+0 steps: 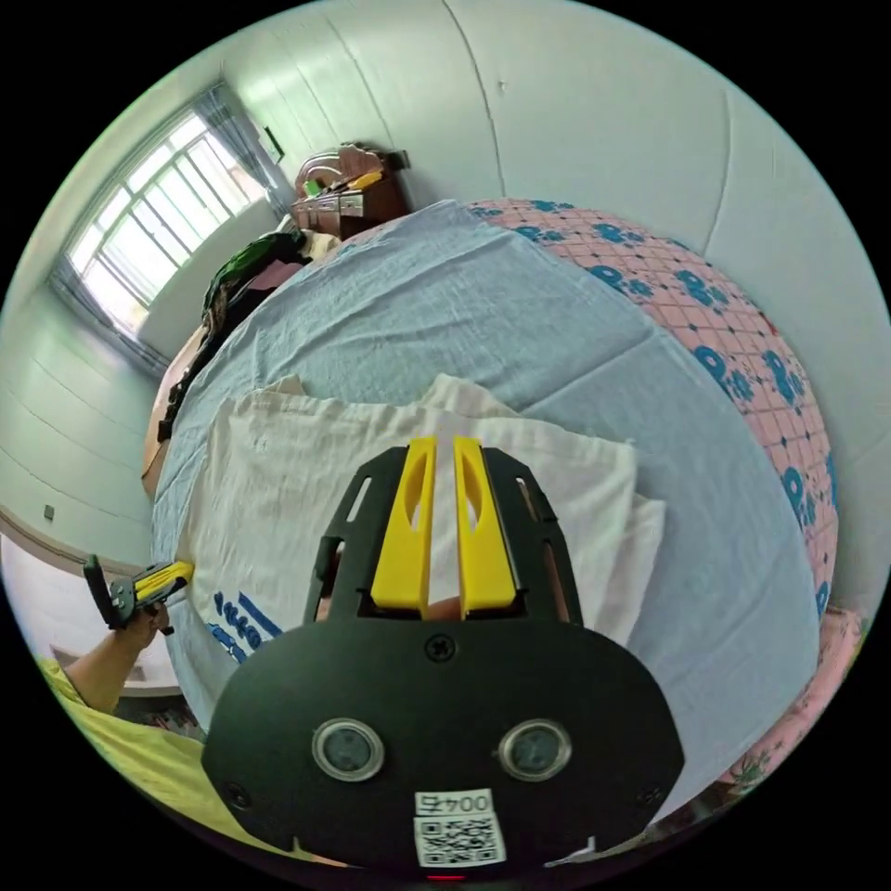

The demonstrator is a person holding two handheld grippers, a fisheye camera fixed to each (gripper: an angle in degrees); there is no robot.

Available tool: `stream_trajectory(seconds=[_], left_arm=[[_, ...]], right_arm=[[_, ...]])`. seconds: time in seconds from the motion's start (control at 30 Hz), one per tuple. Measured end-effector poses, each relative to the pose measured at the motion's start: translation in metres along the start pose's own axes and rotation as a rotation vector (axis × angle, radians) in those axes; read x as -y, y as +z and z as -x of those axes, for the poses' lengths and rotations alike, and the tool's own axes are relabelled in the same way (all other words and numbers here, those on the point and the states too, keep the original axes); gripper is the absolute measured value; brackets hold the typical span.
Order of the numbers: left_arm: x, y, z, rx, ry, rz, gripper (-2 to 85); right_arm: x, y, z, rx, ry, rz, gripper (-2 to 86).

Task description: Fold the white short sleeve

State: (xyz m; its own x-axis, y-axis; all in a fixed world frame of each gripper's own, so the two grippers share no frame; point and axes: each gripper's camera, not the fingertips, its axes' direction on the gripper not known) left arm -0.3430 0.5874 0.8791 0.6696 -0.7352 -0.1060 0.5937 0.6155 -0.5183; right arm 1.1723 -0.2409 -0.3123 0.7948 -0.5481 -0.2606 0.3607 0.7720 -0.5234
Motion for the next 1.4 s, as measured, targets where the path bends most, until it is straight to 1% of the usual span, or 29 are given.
stream_trajectory(seconds=[0.07, 0.17, 0.3, 0.37, 0.43, 0.5, 0.67, 0.8, 0.87, 0.93, 1.03, 1.17, 1.27, 1.4], left_arm=[[0.000, -0.001, 0.003, -0.001, -0.001, -0.006, 0.4], [0.001, -0.003, 0.007, -0.001, 0.008, -0.005, 0.4], [0.003, -0.004, 0.011, 0.001, 0.006, 0.003, 0.4], [0.005, -0.006, 0.013, 0.010, 0.011, 0.008, 0.4], [0.006, -0.007, 0.015, 0.015, 0.012, 0.011, 0.4], [0.006, -0.008, 0.017, 0.017, 0.006, 0.006, 0.4], [0.009, -0.011, 0.032, -0.020, -0.052, 0.008, 0.4], [0.014, -0.021, 0.045, -0.055, -0.101, 0.034, 0.5], [0.006, -0.047, 0.058, -0.076, -0.165, -0.063, 0.8], [-0.006, -0.061, 0.072, -0.095, -0.199, -0.108, 1.2], [-0.028, -0.067, 0.090, -0.129, -0.153, -0.096, 3.0], [-0.039, -0.064, 0.094, -0.104, -0.048, -0.051, 6.1], [-0.030, -0.059, 0.088, -0.061, 0.052, -0.025, 6.9], [-0.016, -0.053, 0.088, -0.035, 0.126, -0.007, 7.1]], right_arm=[[-0.029, -0.019, -0.041, -0.110, 0.107, -0.001, 4.7], [-0.054, -0.028, -0.068, -0.148, 0.167, 0.046, 5.0], [-0.065, -0.031, -0.056, -0.162, 0.103, 0.042, 4.2], [-0.068, -0.022, -0.054, -0.255, 0.081, 0.092, 2.4], [-0.072, -0.031, -0.060, -0.215, 0.130, 0.051, 2.1], [-0.077, -0.043, -0.061, -0.220, 0.181, 0.021, 2.8], [-0.109, -0.071, -0.001, -0.189, 0.038, 0.018, 4.7], [-0.145, -0.088, 0.029, -0.136, 0.027, 0.025, 5.3], [-0.170, -0.103, 0.038, -0.123, 0.052, 0.008, 5.8], [-0.187, -0.117, 0.038, -0.122, 0.086, -0.011, 6.7], [-0.213, -0.132, 0.027, -0.114, 0.148, -0.013, 8.3], [-0.235, -0.145, 0.011, -0.067, 0.272, 0.007, 6.9], [-0.234, -0.144, 0.016, -0.088, 0.274, 0.030, 6.5], [-0.221, -0.133, 0.025, -0.129, 0.257, 0.074, 6.2]])
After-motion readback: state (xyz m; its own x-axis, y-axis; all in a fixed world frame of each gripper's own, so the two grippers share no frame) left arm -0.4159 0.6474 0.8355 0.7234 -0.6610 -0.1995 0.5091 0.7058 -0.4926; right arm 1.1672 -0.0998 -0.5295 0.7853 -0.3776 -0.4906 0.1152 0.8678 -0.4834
